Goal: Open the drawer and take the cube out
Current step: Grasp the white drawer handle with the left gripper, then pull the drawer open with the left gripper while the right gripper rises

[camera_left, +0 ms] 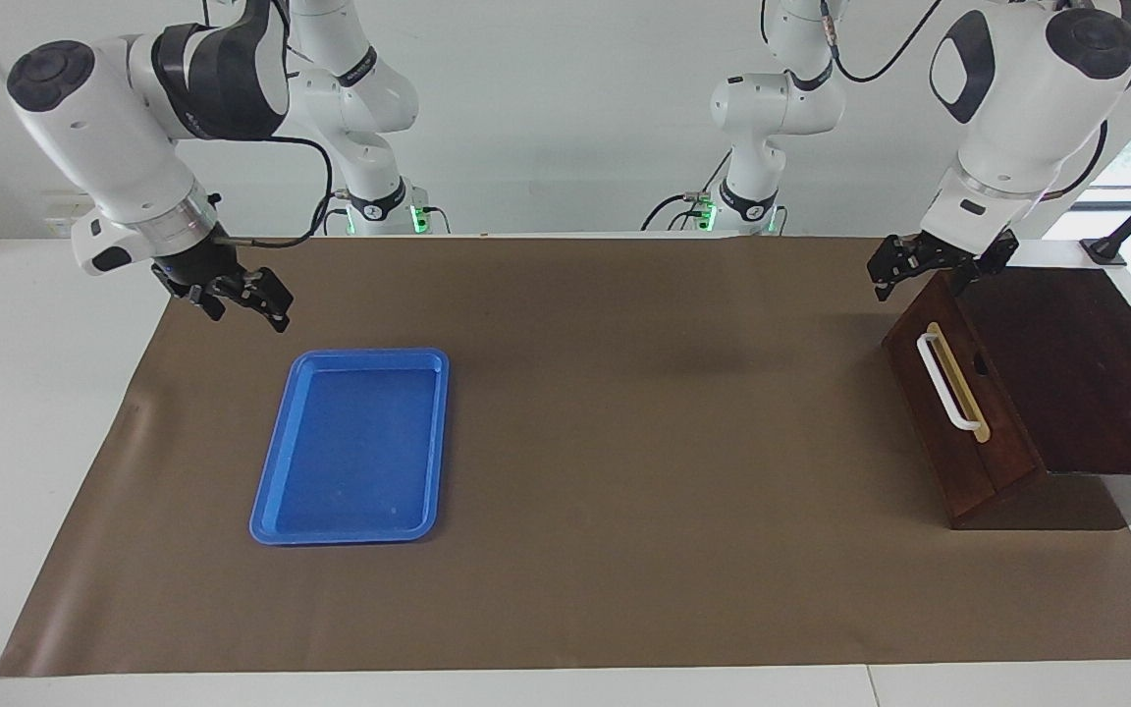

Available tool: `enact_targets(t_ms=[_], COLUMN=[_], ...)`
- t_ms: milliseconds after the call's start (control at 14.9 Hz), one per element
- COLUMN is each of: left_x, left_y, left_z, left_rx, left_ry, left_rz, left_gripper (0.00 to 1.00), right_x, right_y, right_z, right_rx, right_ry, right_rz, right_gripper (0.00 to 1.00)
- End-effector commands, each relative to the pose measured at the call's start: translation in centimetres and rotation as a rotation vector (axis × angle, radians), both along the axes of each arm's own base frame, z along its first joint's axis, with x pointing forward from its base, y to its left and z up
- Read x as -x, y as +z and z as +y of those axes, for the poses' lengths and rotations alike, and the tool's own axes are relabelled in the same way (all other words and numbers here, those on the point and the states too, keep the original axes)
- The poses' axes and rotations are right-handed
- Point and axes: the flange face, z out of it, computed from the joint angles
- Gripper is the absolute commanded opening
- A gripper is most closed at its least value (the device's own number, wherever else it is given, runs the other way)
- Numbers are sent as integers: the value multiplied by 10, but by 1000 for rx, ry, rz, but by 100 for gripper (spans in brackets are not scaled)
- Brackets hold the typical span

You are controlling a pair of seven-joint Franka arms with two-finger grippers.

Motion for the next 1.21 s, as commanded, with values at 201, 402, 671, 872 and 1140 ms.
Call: enact_targets(t_ms=[201,402,671,872,1140], left_x=[-27,-27,-26,-21,-20], left_y=[-106,-137,-155,-166,-172], left_z=[-24,0,13,21,30], left_rx=[-236,-265,-291,-281,-274], left_ry=[-18,-51,-77,-76,-71], left_rz=[-76,-112,-125,-128,-133], left_gripper=[100,100,100,100,100], right_x=[-37,-41,-35,-28,-21], right_y=[-29,-41,-65,-71,-79], right_z=[32,48,64,68,71], right_rx=[-95,-152,-211,-235,-251], right_ry=[-419,-646,-857,-977,-1034], right_rz=[80,139,255,300,337], right_gripper=[99,99,99,99,99])
